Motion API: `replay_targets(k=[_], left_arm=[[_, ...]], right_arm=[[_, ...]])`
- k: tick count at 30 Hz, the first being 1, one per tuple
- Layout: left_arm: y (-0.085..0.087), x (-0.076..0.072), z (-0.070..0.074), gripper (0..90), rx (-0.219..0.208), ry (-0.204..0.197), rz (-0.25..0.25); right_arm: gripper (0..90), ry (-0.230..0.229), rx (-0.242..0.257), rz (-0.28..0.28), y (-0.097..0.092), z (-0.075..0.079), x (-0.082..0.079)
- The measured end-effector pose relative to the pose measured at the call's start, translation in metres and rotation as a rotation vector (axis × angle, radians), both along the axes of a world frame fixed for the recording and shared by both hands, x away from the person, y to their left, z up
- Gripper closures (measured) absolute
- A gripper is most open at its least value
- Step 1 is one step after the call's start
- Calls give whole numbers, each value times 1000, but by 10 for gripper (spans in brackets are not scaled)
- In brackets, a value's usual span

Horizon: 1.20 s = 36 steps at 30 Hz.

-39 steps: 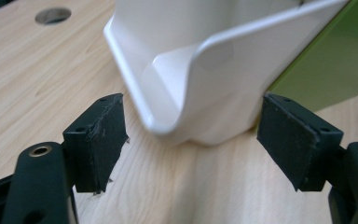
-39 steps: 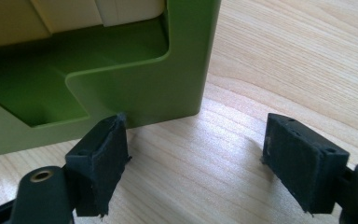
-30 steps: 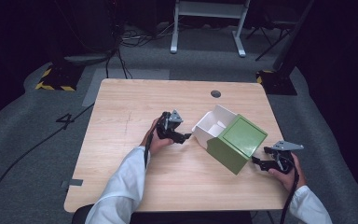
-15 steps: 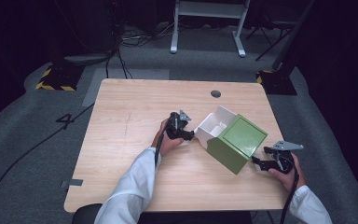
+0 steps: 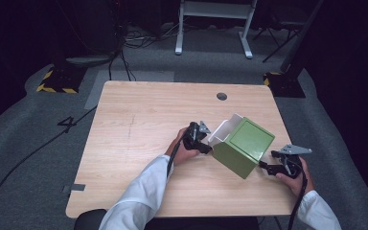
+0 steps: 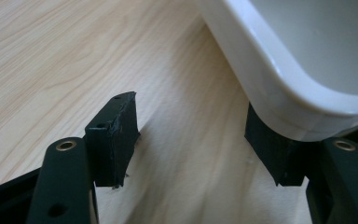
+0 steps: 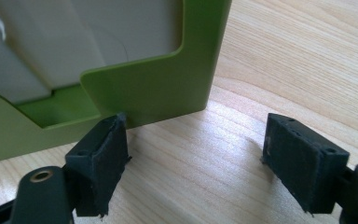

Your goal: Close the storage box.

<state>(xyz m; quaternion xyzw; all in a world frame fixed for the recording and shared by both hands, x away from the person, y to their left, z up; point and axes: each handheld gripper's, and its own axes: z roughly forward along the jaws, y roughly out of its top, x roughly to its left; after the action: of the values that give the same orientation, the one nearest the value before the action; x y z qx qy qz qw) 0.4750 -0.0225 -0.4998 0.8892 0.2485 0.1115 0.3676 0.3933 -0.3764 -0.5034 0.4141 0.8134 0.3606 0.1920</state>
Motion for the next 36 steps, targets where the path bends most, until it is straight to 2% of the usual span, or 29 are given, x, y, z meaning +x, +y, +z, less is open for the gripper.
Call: replay_targets(k=[2,5,8,13,17,20,24,27,30,32,36], left_arm=[[-1,-1,1,313,14,-7,3],[0,-1,3,312,-1,-10,27],[-2,-5,6,336,18,-42,13],[-6,-9,6,339,31,-47,-3],[-9,-14,7,356,46,-86,-53],[-11,-18,8,376,60,-87,-124],[-13,-23,9,395,78,-99,-168],[-12,-25,9,386,78,-88,-201],[-12,-25,8,350,81,-79,-190],[-8,-24,9,284,86,-69,-180],[5,-21,14,260,90,-74,-147]], right_arm=[[219,0,0,0,0,0,0],[219,0,0,0,0,0,0],[219,0,0,0,0,0,0],[218,1,1,0,0,0,0],[218,1,1,0,0,0,0],[218,2,1,-1,0,0,0],[217,2,1,0,0,0,0],[217,2,1,-1,0,0,0],[217,3,2,-1,0,0,0],[217,3,2,-1,0,0,0],[217,3,2,-1,0,0,0]])
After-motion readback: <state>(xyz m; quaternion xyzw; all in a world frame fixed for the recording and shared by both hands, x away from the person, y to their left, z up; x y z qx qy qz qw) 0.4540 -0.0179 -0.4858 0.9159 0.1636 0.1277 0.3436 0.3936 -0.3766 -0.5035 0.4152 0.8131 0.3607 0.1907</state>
